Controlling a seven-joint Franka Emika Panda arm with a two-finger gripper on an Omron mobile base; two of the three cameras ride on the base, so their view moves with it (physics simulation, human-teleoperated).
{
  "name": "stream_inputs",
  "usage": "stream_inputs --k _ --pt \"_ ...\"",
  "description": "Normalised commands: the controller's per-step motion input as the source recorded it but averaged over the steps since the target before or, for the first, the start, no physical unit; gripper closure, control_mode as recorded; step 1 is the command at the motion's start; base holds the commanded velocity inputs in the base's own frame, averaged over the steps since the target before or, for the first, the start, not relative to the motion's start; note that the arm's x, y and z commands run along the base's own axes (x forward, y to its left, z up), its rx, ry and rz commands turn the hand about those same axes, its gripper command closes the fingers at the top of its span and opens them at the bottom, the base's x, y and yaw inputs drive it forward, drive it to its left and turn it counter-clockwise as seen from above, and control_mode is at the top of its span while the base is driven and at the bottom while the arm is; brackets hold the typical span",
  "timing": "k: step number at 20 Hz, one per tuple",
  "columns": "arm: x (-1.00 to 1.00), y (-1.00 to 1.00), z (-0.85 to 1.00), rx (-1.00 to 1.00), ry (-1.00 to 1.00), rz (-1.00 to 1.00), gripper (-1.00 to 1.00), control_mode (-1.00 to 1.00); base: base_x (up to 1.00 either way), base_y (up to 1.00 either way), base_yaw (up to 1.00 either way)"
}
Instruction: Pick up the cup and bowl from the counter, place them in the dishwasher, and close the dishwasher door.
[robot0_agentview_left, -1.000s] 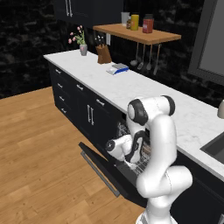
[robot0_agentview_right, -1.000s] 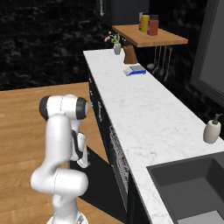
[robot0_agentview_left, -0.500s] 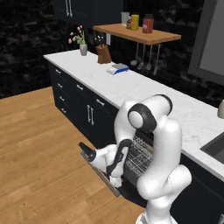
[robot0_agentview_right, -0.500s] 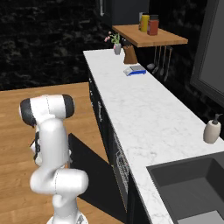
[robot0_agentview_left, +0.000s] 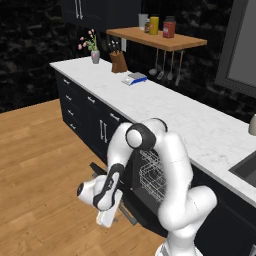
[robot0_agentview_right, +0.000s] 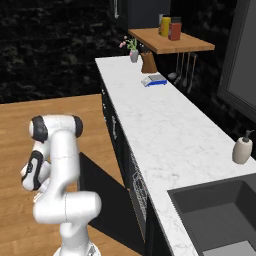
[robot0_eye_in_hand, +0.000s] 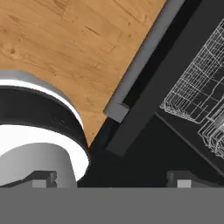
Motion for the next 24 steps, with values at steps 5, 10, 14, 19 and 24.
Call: stream_inputs --k 5,10,14,19,24 --pt "-0.19 0.03 -1.0 -0.01 -0.24 -0.2 -1.0 -1.0 0.0 0.0 0.0" --pt "0.17 -0.4 -1.0 -0.02 -0.25 -0.04 -1.0 -1.0 0.0 0.0 0.0" --pt "0.36 -0.38 -1.0 0.0 -0.11 -0.07 -1.0 -1.0 0.0 0.0 0.0" --pt "0.66 -0.65 -0.82 0.0 -0.01 -0.1 -1.0 -1.0 0.0 0.0 0.0" --pt "0.9 -0.9 -0.29 0.0 -0.03 -0.1 -1.0 -1.0 0.0 0.0 0.0"
